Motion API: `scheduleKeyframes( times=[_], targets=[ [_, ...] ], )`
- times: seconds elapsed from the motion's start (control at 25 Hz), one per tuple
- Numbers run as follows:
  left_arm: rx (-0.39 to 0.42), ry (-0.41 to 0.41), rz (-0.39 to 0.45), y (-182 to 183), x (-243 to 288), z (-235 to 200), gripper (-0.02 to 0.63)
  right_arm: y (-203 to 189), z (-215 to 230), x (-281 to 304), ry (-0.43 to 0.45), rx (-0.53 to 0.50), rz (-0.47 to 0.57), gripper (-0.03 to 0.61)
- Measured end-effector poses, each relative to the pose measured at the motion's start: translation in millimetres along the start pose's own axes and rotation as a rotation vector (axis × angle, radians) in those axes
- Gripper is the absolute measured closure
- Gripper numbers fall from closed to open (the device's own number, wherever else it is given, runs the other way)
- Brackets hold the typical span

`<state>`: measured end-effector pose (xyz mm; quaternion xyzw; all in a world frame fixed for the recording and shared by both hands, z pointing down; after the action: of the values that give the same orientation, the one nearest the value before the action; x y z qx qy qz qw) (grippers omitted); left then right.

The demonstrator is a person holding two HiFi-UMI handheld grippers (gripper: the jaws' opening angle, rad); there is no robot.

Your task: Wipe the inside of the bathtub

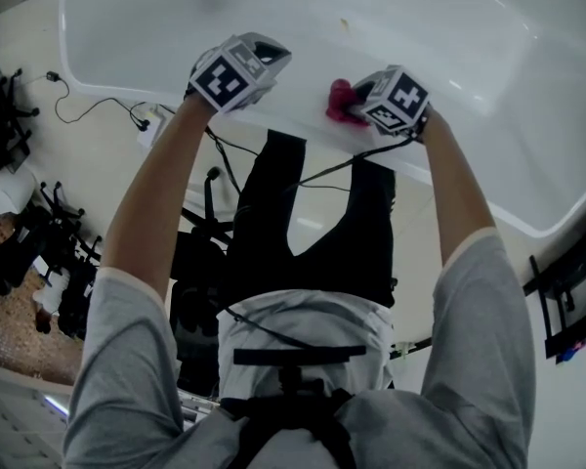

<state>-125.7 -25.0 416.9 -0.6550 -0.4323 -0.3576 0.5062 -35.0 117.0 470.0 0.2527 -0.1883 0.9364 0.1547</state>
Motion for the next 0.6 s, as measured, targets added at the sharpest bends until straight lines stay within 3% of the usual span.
scheduleKeyframes(
  times=[0.4,0.6],
  targets=[
    [-0.018,0.006,-0.023,-14,15,-25,0.609,76,18,45,0.023,-0.095,0.007,0.480],
    [-0.003,-0.007,-0.053,-17,28,-25,0.609,77,21,47,0.043,-0.109,0.016,0.479]
  ],
)
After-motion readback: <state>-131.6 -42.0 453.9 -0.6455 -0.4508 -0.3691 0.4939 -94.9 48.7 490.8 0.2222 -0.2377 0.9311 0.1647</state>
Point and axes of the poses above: the fingertips, and each gripper's own axes: x forward along the fingers, z to its right, y out of its top, the point moved 6 cm from there along -x, backward along the fingers, and after that the axes turned 8 degrees about y, right-handed, at the moved point
